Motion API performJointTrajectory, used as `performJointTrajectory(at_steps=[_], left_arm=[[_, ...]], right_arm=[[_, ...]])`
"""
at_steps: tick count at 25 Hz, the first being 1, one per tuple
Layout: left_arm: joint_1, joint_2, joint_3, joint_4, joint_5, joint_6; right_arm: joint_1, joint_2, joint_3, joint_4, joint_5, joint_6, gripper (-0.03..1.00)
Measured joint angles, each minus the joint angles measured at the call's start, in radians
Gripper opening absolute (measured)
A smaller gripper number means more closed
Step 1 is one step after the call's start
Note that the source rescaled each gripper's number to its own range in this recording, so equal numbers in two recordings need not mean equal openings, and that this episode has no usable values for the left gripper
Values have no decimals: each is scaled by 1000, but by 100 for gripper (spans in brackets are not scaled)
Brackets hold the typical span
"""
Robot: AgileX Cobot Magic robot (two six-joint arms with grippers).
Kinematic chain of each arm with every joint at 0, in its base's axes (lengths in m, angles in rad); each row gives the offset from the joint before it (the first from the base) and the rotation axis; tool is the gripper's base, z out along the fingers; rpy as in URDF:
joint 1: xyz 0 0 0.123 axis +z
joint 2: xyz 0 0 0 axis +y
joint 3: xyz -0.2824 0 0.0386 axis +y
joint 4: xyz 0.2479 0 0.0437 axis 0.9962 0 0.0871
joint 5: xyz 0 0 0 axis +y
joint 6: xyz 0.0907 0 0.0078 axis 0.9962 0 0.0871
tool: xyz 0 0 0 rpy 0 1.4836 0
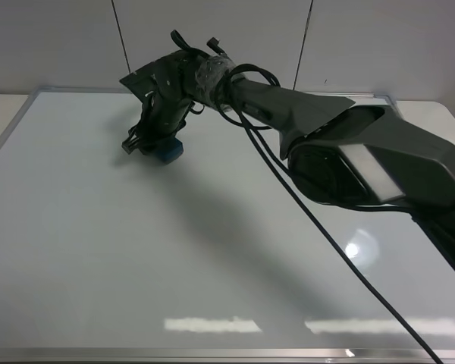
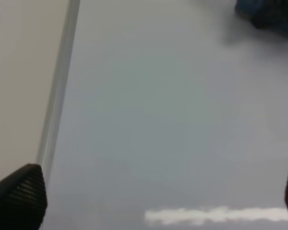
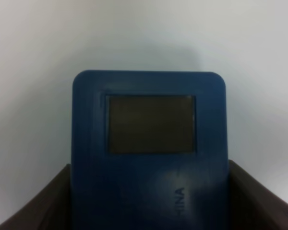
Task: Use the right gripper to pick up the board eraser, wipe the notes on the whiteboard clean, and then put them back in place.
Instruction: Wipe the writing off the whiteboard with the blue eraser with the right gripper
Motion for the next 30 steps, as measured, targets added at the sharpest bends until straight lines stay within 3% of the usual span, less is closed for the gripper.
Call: performJointTrajectory(at_steps=[6, 12, 16, 30], left_arm=[[0, 0, 0, -1, 0, 0], [0, 0, 0, -1, 0, 0], [0, 0, 0, -1, 0, 0], [0, 0, 0, -1, 0, 0]], right_arm=[[78, 0, -3, 100, 98, -186, 1], [107, -6, -12, 117, 221, -213, 1], [110, -14, -13, 103, 305, -157, 1], [116, -17, -13, -58, 334, 134, 1]])
